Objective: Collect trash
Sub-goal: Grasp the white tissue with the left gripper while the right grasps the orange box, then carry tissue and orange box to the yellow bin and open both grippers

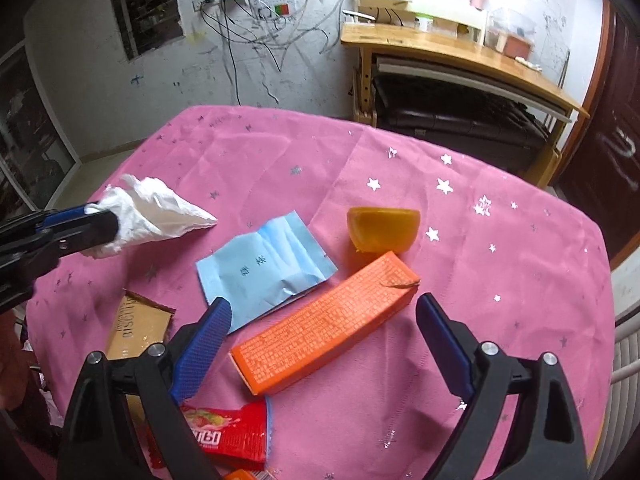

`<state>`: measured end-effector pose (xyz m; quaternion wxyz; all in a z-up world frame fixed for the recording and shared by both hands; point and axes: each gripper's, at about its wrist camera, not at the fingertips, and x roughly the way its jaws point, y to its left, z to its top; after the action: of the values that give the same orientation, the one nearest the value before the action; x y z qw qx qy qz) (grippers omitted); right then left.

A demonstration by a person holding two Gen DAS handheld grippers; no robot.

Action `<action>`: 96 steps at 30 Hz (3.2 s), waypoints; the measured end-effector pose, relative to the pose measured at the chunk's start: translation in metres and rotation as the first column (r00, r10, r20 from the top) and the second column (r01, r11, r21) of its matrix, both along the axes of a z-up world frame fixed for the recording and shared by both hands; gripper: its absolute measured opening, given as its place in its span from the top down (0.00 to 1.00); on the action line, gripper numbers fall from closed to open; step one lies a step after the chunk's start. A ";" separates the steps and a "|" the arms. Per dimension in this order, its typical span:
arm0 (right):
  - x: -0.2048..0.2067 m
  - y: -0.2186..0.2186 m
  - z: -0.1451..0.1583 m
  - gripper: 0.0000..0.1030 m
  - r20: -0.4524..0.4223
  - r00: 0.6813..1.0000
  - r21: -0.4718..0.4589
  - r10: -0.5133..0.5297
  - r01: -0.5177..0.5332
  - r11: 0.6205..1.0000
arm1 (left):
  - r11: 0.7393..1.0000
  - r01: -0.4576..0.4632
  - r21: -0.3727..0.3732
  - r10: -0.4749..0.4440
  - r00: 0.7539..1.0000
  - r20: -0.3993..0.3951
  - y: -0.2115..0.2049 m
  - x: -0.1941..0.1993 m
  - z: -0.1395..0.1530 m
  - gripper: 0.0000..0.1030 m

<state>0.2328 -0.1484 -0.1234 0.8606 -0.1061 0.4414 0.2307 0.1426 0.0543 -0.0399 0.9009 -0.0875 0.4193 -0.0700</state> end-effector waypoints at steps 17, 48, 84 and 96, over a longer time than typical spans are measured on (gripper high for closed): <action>-0.016 -0.050 0.002 0.78 -0.029 0.999 0.119 -0.039 0.042 0.992 | 0.999 0.048 -0.009 -0.048 0.998 0.046 -0.008 -0.012 0.010 0.83; -0.068 -0.212 0.062 0.84 0.140 0.955 0.329 -0.263 0.205 0.922 | 0.955 0.103 0.280 -0.166 0.962 0.214 -0.145 -0.013 0.057 0.83; -0.088 -0.434 -0.062 0.83 -0.067 0.833 0.190 -0.550 0.552 0.812 | 0.785 0.560 0.264 -0.575 0.818 -0.023 -0.433 0.025 -0.001 0.83; -0.084 -0.440 -0.078 0.75 -0.142 0.838 0.168 -0.527 0.545 0.821 | 0.750 0.609 0.256 -0.600 0.790 -0.123 -0.468 0.031 -0.042 0.83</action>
<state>0.1488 -0.5882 -0.2016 0.8763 0.1204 0.4657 0.0271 0.1736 -0.4133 -0.0823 0.8257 0.1810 0.4451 -0.2955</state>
